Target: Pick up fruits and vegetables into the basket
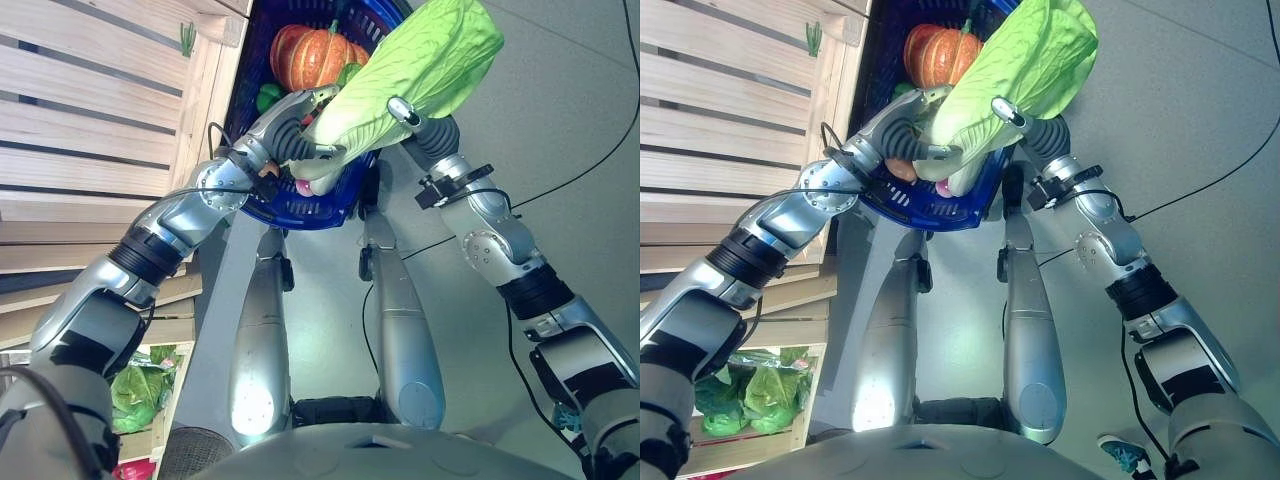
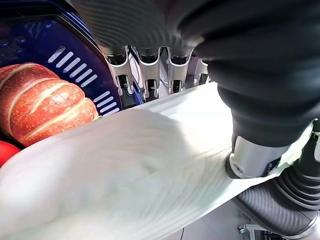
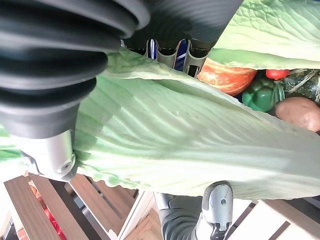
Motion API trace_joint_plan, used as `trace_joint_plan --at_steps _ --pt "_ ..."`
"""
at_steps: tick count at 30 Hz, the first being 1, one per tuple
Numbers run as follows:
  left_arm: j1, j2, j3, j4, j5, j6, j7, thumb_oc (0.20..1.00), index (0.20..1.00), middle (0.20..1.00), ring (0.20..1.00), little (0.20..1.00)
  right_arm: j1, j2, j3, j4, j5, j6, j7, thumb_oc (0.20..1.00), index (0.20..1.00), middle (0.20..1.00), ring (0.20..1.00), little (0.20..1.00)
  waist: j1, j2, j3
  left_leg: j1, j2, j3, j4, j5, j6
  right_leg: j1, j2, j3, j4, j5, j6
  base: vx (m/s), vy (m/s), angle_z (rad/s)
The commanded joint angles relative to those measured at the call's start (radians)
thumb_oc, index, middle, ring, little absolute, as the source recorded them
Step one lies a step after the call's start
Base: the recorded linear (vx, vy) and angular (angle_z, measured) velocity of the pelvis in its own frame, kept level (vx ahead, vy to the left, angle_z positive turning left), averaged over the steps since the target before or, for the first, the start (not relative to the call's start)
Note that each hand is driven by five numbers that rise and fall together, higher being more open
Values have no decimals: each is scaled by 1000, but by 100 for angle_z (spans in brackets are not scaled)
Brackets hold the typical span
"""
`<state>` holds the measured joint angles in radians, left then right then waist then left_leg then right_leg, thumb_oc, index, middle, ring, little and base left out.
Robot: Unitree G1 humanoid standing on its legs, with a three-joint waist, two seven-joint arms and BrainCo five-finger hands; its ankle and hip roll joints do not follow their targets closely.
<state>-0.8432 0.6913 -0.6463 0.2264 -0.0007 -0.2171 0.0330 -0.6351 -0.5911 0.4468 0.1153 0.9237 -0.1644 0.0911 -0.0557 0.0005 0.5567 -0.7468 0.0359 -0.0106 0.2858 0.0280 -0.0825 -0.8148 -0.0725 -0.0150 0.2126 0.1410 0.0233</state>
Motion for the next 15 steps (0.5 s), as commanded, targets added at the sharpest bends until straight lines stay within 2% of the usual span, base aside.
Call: trace_joint_plan --at_steps 1,2,3,4,8,11,15 --pt "23 32 -29 -52 43 23 -16 200 200 200 200 200 -35 39 26 -168 21 -87 75 200 200 200 200 200 6 -5 -37 15 -44 33 -117 63 26 61 49 -56 45 -84 76 0 0 0" --pt "22 34 -33 -51 44 28 -7 278 278 278 278 278 -36 38 28 -168 22 -90 73 200 200 200 200 200 6 -6 -37 15 -44 33 -118 63 26 60 48 -56 43 -83 76 0 0 0" --pt "25 34 -30 -49 45 28 -1 592 592 592 592 592 -35 37 29 -168 22 -91 72 200 200 200 200 200 7 -6 -37 16 -44 34 -119 64 26 61 48 -57 41 -82 76 0 0 0" --pt "25 32 -29 -49 45 35 1 1000 1000 1000 1000 1000 -34 37 28 -167 22 -92 71 200 200 200 200 200 7 -6 -37 16 -44 33 -120 64 26 62 48 -56 41 -82 76 0 0 0" --pt "42 26 -15 -42 16 39 66 1000 1000 1000 1000 1000 -28 35 28 -160 25 -102 79 200 200 200 200 200 9 -8 -37 17 -45 30 -121 65 26 64 48 -57 38 -82 77 0 0 0" --pt "71 8 27 -40 -81 -6 161 1000 1000 1000 1000 1000 -21 41 27 -160 14 -109 74 200 200 200 200 200 13 -8 -37 16 -46 27 -122 67 26 63 49 -58 40 -82 77 0 0 0" --pt "126 -52 110 -23 -196 -100 237 1000 1000 1000 1000 1000 -12 65 14 -148 -5 -112 81 200 200 200 200 200 19 -11 -37 20 -50 20 -125 64 27 68 50 -60 40 -87 76 -4 -8 0"
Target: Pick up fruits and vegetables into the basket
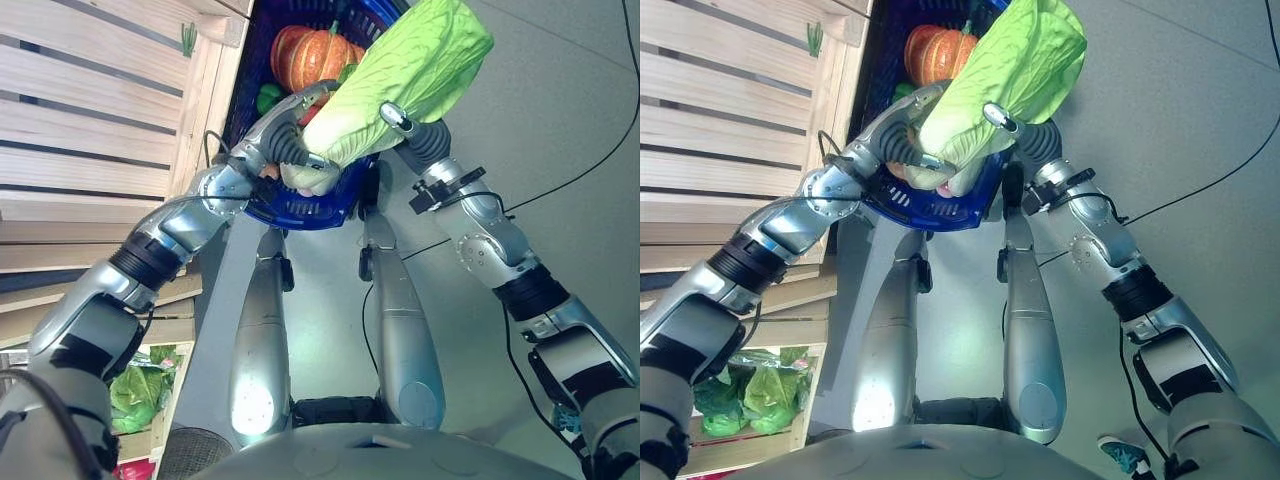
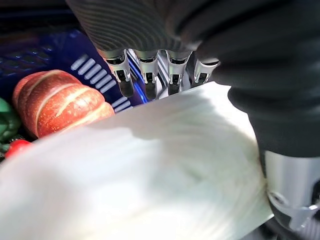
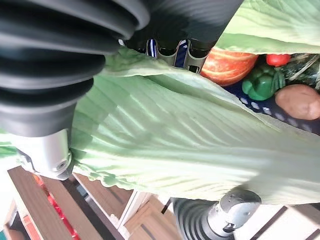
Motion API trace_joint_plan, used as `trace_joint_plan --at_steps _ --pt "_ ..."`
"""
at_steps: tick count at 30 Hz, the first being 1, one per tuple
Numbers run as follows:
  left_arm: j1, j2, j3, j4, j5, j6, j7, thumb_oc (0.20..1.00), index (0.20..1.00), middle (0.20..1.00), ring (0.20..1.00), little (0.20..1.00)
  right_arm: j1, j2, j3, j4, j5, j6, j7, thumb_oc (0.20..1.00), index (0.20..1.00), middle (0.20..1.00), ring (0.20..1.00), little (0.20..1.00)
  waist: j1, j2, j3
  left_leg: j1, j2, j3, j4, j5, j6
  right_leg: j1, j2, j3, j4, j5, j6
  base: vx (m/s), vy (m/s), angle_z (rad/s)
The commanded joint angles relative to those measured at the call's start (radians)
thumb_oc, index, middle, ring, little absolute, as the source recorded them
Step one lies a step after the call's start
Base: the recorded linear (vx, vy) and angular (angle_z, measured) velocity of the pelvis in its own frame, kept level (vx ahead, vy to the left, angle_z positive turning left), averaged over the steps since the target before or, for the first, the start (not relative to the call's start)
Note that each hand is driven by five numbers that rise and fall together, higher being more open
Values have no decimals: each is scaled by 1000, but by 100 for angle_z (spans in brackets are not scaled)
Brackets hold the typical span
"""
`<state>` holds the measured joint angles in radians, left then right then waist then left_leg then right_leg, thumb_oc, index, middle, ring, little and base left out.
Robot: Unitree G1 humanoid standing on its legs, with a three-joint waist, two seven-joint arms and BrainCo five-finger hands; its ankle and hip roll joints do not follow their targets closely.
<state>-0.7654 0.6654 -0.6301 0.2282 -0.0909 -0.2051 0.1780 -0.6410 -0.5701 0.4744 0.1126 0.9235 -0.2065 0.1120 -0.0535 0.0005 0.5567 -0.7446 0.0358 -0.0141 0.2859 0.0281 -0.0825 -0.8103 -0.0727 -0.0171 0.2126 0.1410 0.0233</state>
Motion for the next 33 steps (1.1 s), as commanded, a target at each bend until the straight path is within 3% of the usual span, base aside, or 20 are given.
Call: trace_joint_plan --at_steps 1,8,11,19,25,33 --pt "67 -52 128 -21 -148 -146 112 1000 1000 1000 1000 1000 -1 57 -21 -143 -17 -67 61 200 200 200 200 200 20 -13 -37 19 -52 21 -124 64 28 63 51 -60 43 -89 76 -11 -34 2" --pt "118 -127 246 -33 -215 -196 197 1000 1000 1000 1000 1000 15 101 -53 -150 -70 -48 48 200 200 200 200 200 29 -17 -37 20 -59 11 -120 61 29 67 52 -66 49 -98 70 -3 -19 5" --pt "126 -151 310 -23 -183 -201 288 1000 1000 1000 1000 1000 16 114 -74 -149 -110 -29 23 200 200 200 200 200 31 -20 -37 21 -63 5 -111 57 28 69 53 -67 57 -106 65 1 -5 1" --pt "117 -137 393 56 -125 -149 396 1000 1000 1000 1000 1000 14 80 -92 -101 -232 -1 -71 200 200 200 200 200 28 -13 -37 20 -62 7 -98 55 22 68 56 -66 75 -124 56 6 24 0" --pt "102 -134 406 133 -154 -150 416 1000 1000 1000 1000 1000 -15 56 -79 -52 -366 -15 -143 200 200 200 200 200 26 -6 -37 16 -61 11 -93 56 18 64 56 -66 82 -130 55 2 13 0" --pt "68 -136 402 236 -179 -131 408 1000 1000 1000 1000 1000 -105 35 -47 29 -467 59 -225 200 200 200 200 200 34 8 -37 10 -64 8 -74 53 13 60 51 -71 101 -141 52 1 4 0"
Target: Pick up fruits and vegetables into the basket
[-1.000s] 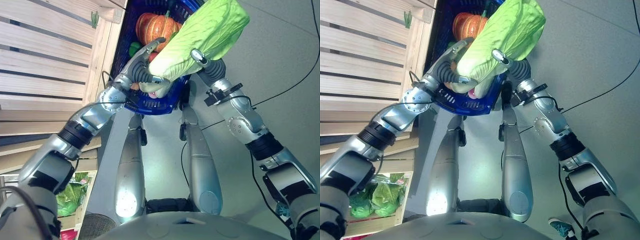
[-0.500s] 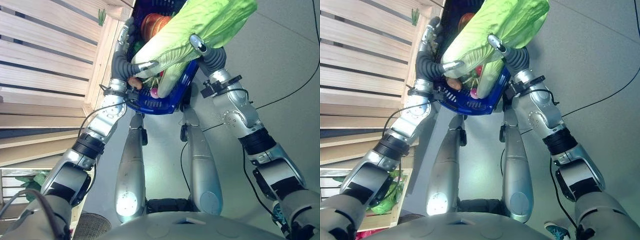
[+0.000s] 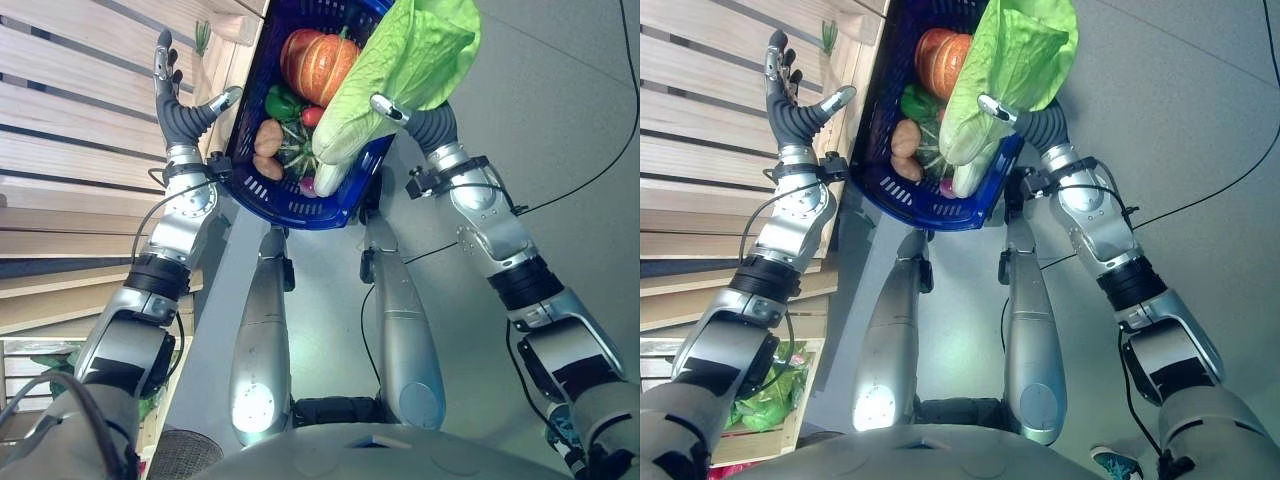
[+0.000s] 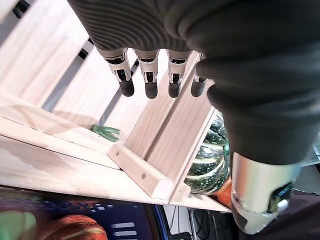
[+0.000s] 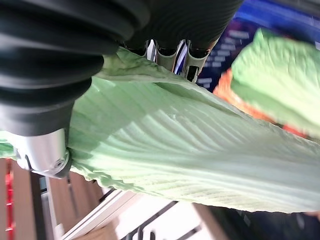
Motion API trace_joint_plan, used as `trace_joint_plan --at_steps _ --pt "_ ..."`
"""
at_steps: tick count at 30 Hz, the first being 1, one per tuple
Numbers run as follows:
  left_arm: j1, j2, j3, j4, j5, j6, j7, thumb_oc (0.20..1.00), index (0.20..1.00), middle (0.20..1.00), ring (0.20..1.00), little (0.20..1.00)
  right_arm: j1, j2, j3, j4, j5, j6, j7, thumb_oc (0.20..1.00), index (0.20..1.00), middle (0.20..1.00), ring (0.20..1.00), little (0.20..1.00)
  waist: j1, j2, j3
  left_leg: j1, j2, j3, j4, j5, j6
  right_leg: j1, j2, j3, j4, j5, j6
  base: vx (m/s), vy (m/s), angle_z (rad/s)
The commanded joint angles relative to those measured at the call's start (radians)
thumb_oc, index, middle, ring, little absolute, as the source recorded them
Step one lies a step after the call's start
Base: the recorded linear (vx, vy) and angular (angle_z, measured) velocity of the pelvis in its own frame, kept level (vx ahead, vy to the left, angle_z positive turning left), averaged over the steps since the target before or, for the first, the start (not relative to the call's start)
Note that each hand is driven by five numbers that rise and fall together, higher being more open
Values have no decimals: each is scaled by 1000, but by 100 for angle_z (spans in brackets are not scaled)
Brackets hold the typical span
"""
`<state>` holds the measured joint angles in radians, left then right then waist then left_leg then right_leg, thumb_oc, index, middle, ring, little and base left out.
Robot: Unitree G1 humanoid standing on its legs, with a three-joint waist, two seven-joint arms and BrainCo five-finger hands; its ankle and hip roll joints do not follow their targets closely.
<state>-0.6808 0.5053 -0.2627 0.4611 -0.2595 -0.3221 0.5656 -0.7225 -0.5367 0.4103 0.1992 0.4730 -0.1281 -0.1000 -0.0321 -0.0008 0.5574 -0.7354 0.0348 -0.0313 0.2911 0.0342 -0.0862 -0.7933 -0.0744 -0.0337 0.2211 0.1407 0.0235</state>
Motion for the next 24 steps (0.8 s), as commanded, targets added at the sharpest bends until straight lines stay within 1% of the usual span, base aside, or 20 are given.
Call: trace_joint_plan --at_steps 1,4,7,9,10,13,16,19,21,24 --pt "-28 26 29 28 -11 -14 10 1000 1000 1000 1000 1000 -42 5 24 -36 -8 1 -14 200 200 200 200 200 15 11 -37 0 -64 25 -77 46 16 42 51 -58 95 -143 52 0 0 0" --pt "-53 27 13 77 17 -13 5 1000 1000 1000 1000 1000 -88 9 44 22 8 23 -7 200 200 200 200 200 22 16 -37 -3 -65 24 -69 44 15 39 47 -62 101 -145 51 0 0 0" --pt "-90 37 -14 145 27 -2 -6 1000 1000 1000 1000 1000 -162 16 76 111 59 79 2 200 200 200 200 200 33 24 -37 -3 -67 22 -60 43 13 38 41 -69 110 -147 49 0 0 0" --pt "-103 38 -24 176 26 0 -17 1000 1000 1000 1000 1000 -201 26 95 174 110 103 4 200 200 200 200 200 41 31 -37 -2 -67 22 -56 43 12 40 38 -73 114 -149 47 0 0 0" --pt "-112 43 -37 194 17 1 -25 1000 1000 1000 1000 1000 -226 32 102 227 148 112 6 200 200 200 200 200 47 35 -37 -2 -68 20 -50 42 11 40 35 -76 119 -152 46 0 0 0" --pt "-138 47 -64 241 1 -8 -43 1000 1000 1000 1000 1000 -287 53 119 356 195 128 15 200 200 200 200 200 61 44 -37 -3 -70 18 -45 41 11 39 30 -85 128 -156 43 8 -7 1" --pt "-163 43 -90 276 -13 -22 -66 1000 1000 1000 1000 1000 -358 76 136 499 184 150 8 200 200 200 200 200 80 56 -37 -8 -75 11 -36 38 11 36 24 -96 138 -159 40 0 0 0" --pt "-173 42 -102 287 -18 -31 -76 1000 1000 1000 1000 1000 -390 83 139 558 181 168 7 200 200 200 200 200 90 61 -37 -12 -77 7 -32 38 13 33 22 -101 143 -160 39 19 -21 11" --pt "-190 31 -120 309 -17 -43 -84 1000 1000 1000 1000 1000 -431 96 137 669 175 183 30 200 200 200 200 200 103 69 -37 -17 -84 -1 -26 36 17 28 20 -108 153 -163 37 42 -26 12" --pt "-206 20 -139 323 -17 -53 -86 1000 1000 1000 1000 1000 -462 110 132 767 209 207 53 200 200 200 200 200 114 77 -37 -25 -91 -8 -13 32 21 20 18 -112 164 -167 34 40 -16 10"
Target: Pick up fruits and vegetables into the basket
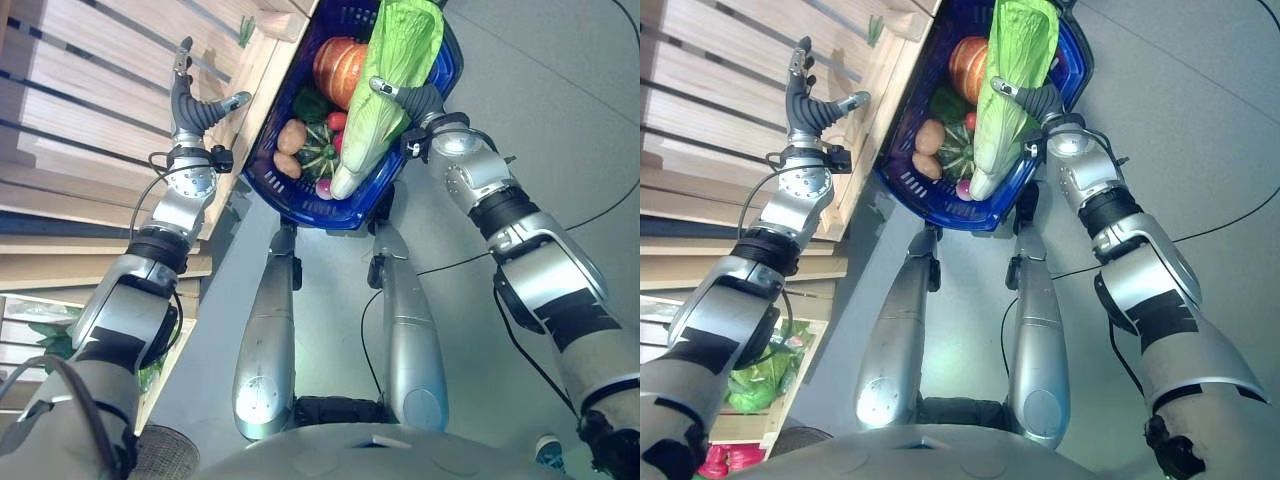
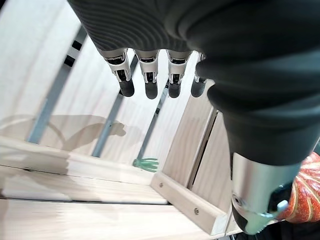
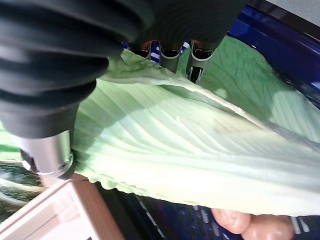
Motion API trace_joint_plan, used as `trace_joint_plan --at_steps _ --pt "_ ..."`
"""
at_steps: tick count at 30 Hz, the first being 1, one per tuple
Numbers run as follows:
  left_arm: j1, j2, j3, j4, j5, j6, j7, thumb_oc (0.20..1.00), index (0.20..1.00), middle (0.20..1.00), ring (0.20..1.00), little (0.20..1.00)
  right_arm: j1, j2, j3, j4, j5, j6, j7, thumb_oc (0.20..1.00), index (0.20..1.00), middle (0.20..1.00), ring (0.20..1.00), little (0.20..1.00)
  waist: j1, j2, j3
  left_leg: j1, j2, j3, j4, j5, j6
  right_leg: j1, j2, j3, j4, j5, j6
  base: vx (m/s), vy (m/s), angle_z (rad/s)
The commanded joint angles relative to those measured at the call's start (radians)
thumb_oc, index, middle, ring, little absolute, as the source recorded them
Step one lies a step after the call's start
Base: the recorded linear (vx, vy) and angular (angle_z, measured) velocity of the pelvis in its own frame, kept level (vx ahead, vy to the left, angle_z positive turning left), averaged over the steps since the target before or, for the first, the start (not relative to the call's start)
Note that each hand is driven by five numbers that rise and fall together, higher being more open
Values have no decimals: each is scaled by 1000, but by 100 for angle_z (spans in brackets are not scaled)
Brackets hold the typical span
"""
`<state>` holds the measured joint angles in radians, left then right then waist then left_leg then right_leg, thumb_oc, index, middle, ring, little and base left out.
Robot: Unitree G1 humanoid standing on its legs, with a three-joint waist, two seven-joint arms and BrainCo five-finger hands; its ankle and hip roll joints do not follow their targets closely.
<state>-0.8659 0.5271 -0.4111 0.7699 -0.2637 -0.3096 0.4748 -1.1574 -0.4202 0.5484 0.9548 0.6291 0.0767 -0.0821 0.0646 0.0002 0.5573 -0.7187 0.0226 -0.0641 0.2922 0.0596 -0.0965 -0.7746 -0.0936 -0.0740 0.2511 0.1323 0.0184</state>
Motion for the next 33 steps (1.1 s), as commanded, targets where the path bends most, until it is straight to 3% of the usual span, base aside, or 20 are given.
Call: trace_joint_plan --at_steps 1,15,18,20,21,33 --pt "-25 -5 6 17 -16 -69 3 1000 1000 1000 1000 1000 -36 -1 -12 48 60 8 47 200 200 200 200 200 21 79 -37 -45 -81 23 -10 5 33 -3 37 -74 139 -160 38 39 -5 7" --pt "-39 -52 -22 6 -2 -80 26 1000 1000 1000 1000 1000 -79 20 -55 271 70 88 96 222 222 222 222 222 44 113 -37 -83 -100 11 19 1 46 -44 29 -76 171 -164 36 15 10 4" --pt "-34 -61 -23 4 4 -83 36 1000 1000 1000 1000 1000 -82 19 -58 285 69 107 87 539 539 539 539 539 46 115 -37 -88 -101 10 21 3 46 -51 29 -76 175 -163 36 9 8 2" --pt "-31 -65 -24 3 7 -86 40 1000 1000 1000 1000 1000 -83 17 -61 294 68 112 82 950 950 950 950 950 46 116 -37 -89 -101 10 19 6 46 -51 30 -77 173 -162 35 0 0 0" --pt "-29 -66 -25 2 7 -86 41 1000 1000 1000 1000 1000 -84 17 -63 295 68 114 81 1000 1000 1000 1000 1000 46 116 -37 -89 -101 9 20 5 47 -51 30 -77 174 -162 35 0 0 0" --pt "-13 -78 -26 -15 15 -75 54 1000 1000 1000 1000 1000 -86 15 -74 311 58 117 65 1000 1000 1000 1000 1000 44 120 -37 -80 -101 12 17 6 50 -46 31 -73 172 -157 36 0 0 0"
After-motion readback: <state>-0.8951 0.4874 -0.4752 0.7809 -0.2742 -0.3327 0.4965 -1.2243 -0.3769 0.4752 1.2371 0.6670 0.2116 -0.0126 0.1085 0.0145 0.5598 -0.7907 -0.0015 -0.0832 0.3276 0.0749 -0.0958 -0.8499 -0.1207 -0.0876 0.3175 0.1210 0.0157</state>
